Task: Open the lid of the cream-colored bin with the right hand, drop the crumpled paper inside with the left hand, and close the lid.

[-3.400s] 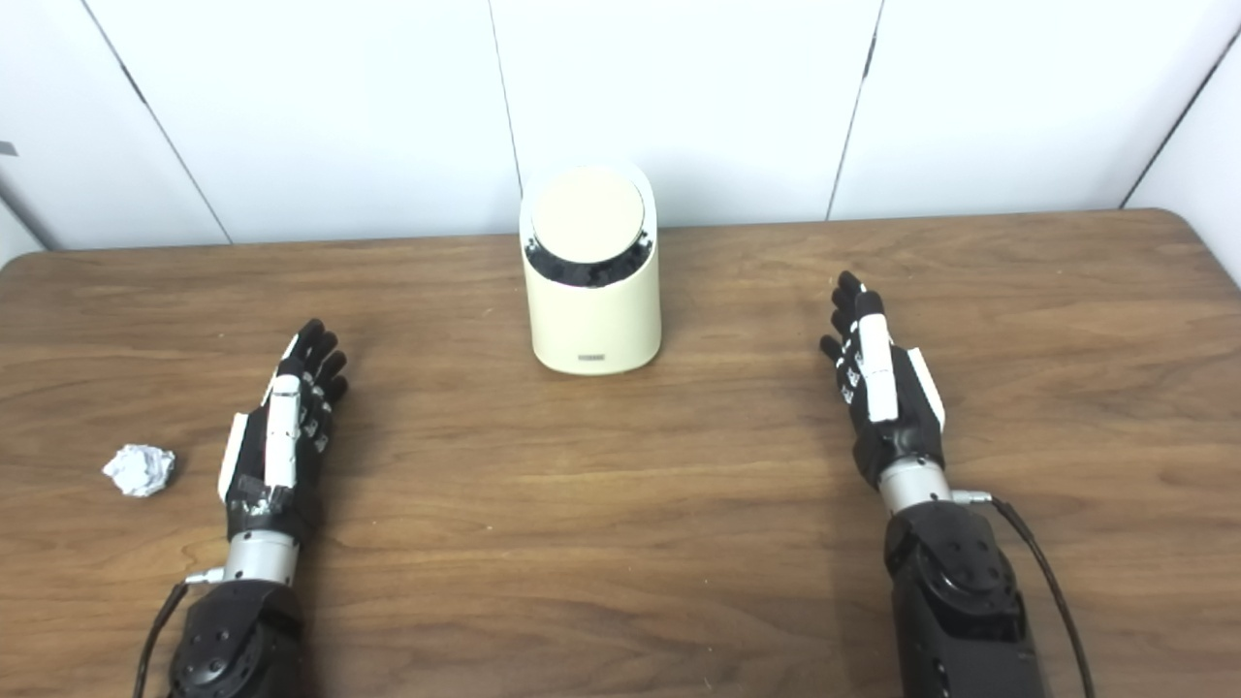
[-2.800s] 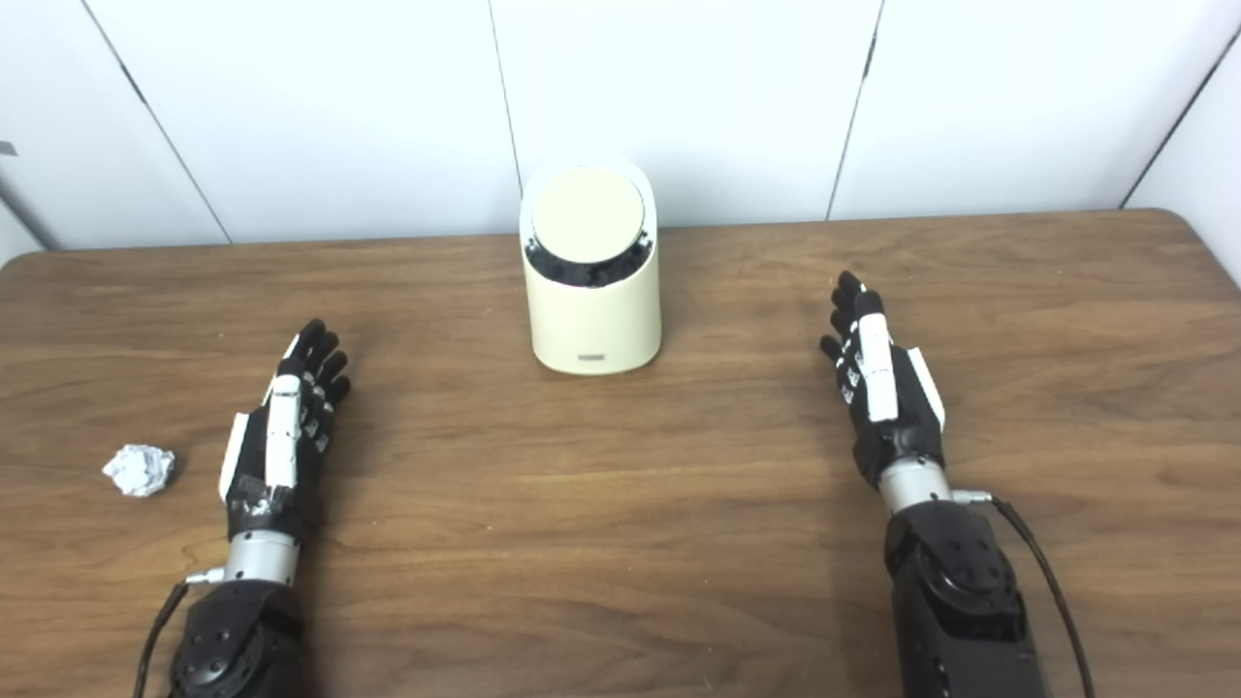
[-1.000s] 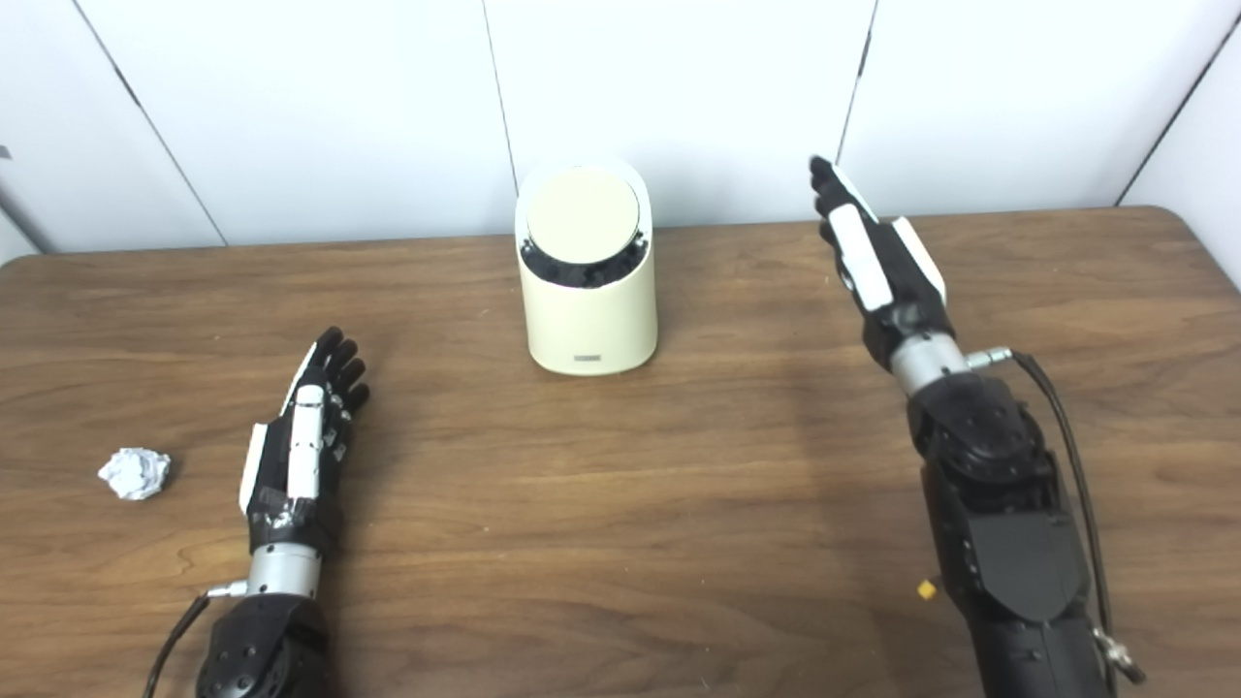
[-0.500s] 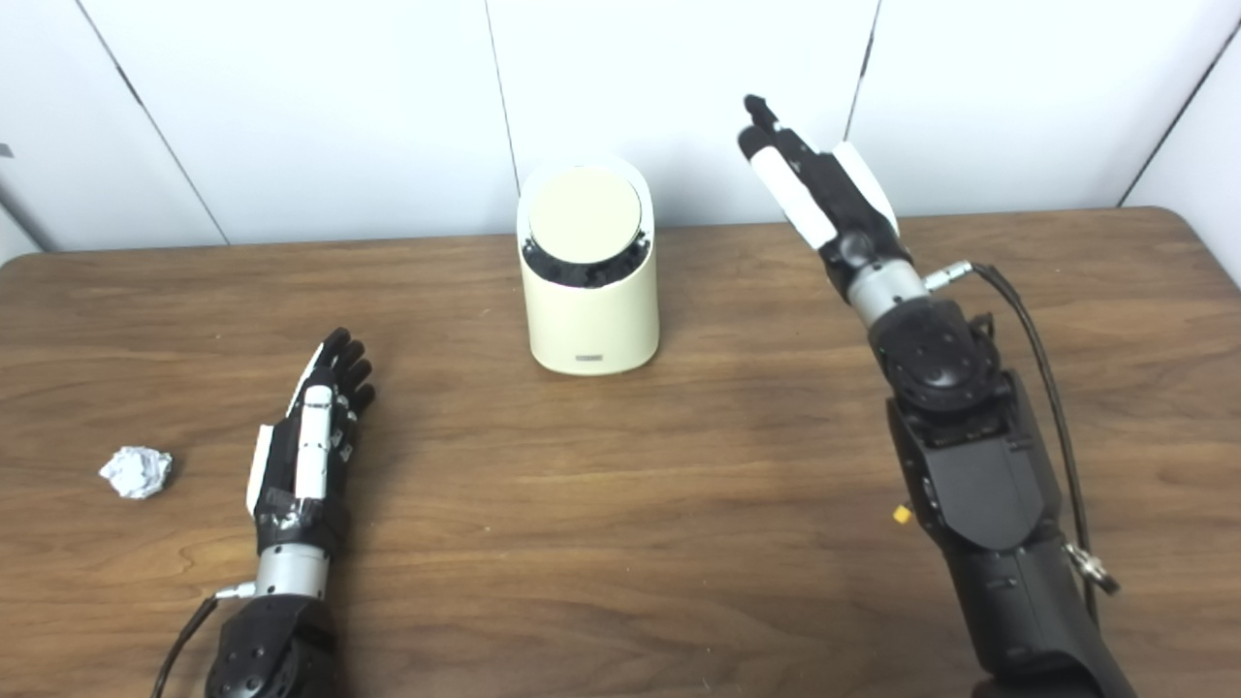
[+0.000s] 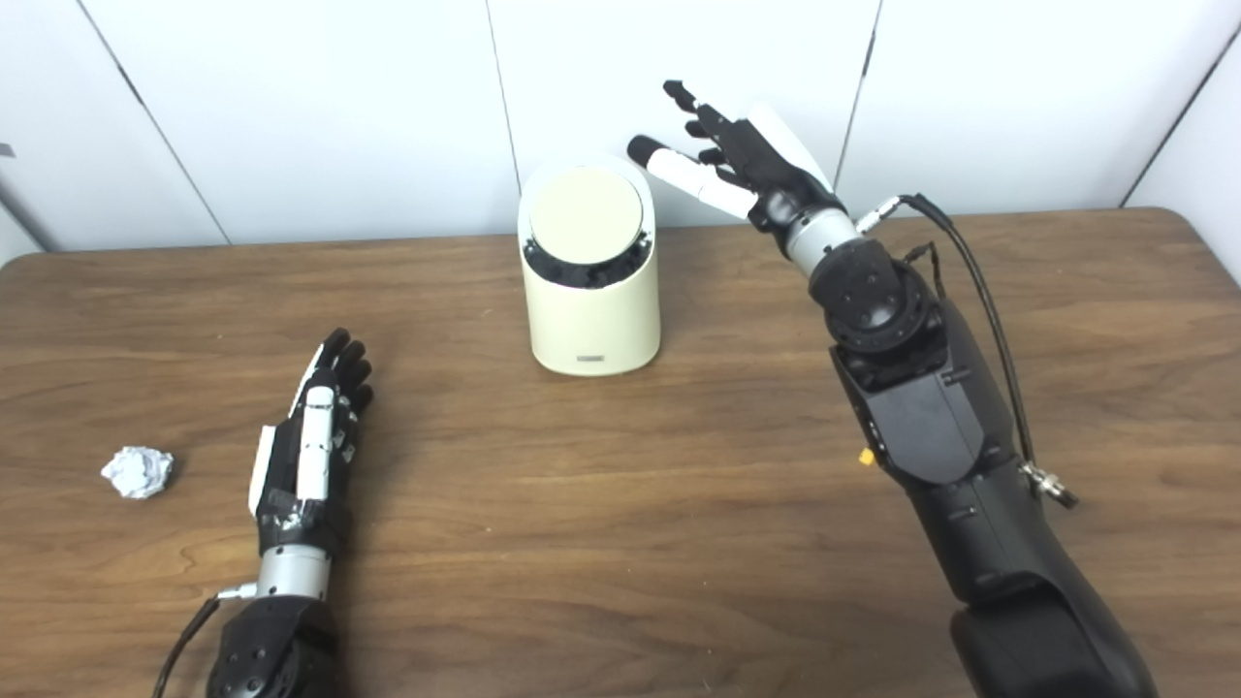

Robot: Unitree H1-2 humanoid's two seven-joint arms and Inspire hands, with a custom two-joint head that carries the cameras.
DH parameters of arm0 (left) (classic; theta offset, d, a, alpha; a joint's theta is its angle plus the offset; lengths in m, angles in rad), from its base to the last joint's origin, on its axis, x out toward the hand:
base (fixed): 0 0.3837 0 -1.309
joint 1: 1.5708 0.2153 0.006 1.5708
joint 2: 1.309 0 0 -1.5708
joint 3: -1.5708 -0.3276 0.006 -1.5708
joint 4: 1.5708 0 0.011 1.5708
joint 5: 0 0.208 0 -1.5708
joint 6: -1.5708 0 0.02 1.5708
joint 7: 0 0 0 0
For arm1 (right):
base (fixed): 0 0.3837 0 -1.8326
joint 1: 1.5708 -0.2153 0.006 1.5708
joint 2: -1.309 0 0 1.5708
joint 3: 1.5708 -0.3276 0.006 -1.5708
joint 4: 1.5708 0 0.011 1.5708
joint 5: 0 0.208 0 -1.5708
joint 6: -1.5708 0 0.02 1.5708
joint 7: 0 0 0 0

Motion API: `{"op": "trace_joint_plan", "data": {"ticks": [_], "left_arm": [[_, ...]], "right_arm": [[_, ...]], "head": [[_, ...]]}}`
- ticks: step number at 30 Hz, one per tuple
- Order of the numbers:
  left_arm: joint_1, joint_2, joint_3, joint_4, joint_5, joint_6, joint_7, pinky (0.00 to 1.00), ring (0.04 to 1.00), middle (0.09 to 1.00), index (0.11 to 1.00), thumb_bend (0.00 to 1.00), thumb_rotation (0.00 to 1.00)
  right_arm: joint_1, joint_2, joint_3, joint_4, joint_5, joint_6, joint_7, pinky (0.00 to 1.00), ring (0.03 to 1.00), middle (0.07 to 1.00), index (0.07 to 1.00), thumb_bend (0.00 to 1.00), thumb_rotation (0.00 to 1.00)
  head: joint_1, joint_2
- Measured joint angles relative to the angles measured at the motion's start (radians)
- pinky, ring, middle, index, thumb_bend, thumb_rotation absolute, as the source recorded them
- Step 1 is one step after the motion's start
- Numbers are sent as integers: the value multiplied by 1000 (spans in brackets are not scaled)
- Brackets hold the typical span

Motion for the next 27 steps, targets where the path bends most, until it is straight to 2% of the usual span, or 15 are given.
{"op": "trace_joint_plan", "data": {"ticks": [8, 11, 13, 18, 27], "left_arm": [[2, 0, -5, -3, 0, 0, 0, 977, 960, 953, 964, 415, 867], [2, 0, -6, -4, 0, 0, -1, 983, 965, 955, 965, 426, 866], [3, 0, -6, -5, 0, 0, 0, 971, 953, 945, 952, 429, 846], [3, -2, -5, -5, 0, -1, 3, 951, 943, 940, 949, 422, 834], [2, -5, -6, -4, 1, -3, 6, 942, 937, 946, 948, 407, 839]], "right_arm": [[-59, 5, 74, 64, -71, -3, 12, 878, 958, 971, 957, 808, 786], [-75, 6, 101, 97, -107, -7, 12, 879, 956, 968, 959, 826, 752], [-84, 6, 114, 111, -130, -17, 12, 868, 952, 963, 960, 849, 696], [-106, 9, 126, 134, -164, -50, 12, 834, 936, 952, 953, 888, 579], [-117, 31, 136, 171, -198, -81, 12, 819, 926, 944, 949, 889, 523]], "head": [[-2, 2], [-2, 2], [-2, 2], [3, 2], [6, 5]]}}
